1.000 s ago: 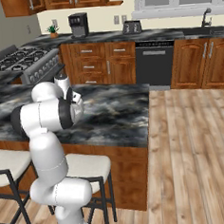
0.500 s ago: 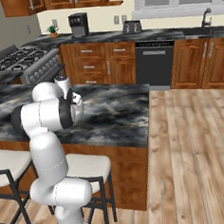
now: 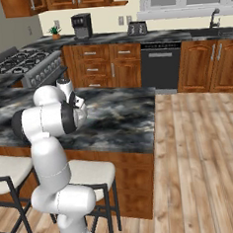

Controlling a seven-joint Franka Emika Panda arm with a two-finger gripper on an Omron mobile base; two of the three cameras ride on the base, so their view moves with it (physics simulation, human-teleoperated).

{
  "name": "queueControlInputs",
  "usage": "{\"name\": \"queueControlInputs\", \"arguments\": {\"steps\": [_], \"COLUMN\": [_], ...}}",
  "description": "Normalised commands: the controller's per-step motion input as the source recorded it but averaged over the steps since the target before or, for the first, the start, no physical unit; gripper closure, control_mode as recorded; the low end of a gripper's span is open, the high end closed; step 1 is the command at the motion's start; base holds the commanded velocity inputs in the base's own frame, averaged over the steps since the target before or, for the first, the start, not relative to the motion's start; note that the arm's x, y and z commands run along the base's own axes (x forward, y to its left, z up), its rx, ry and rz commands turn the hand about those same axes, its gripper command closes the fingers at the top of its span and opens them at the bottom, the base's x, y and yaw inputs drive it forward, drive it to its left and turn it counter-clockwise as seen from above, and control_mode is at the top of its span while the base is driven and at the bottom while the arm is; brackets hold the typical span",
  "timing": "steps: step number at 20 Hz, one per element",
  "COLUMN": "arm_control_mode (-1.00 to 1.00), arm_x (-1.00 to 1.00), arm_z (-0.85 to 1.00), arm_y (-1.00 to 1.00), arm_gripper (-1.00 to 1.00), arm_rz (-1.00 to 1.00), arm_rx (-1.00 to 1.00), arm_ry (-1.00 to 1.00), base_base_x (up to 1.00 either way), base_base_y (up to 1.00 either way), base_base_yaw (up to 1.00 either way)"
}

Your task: Place the cup inside the bowl on the dining table and move the bowl to any counter.

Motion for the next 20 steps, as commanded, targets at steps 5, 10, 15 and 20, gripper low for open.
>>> {"name": "queueControlInputs", "arguments": {"steps": [5, 10, 15, 20], "arm_control_mode": [-1.0, -1.0, -1.0, -1.0], "arm_x": [0.0, 0.0, 0.0, 0.0], "arm_z": [0.0, 0.14, 0.27, 0.34], "arm_y": [-0.01, -0.02, 0.0, 0.0], "arm_gripper": [-1.0, -1.0, -1.0, -1.0], "arm_rz": [0.0, 0.0, 0.0, 0.0], "arm_rx": [0.0, 0.0, 0.0, 0.0], "arm_ry": [0.0, 0.01, 0.0, 0.0], "base_base_x": [0.0, 0.0, 0.0, 0.0], "base_base_y": [0.0, 0.0, 0.0, 0.0], "base_base_yaw": [0.0, 0.0, 0.0, 0.0]}}
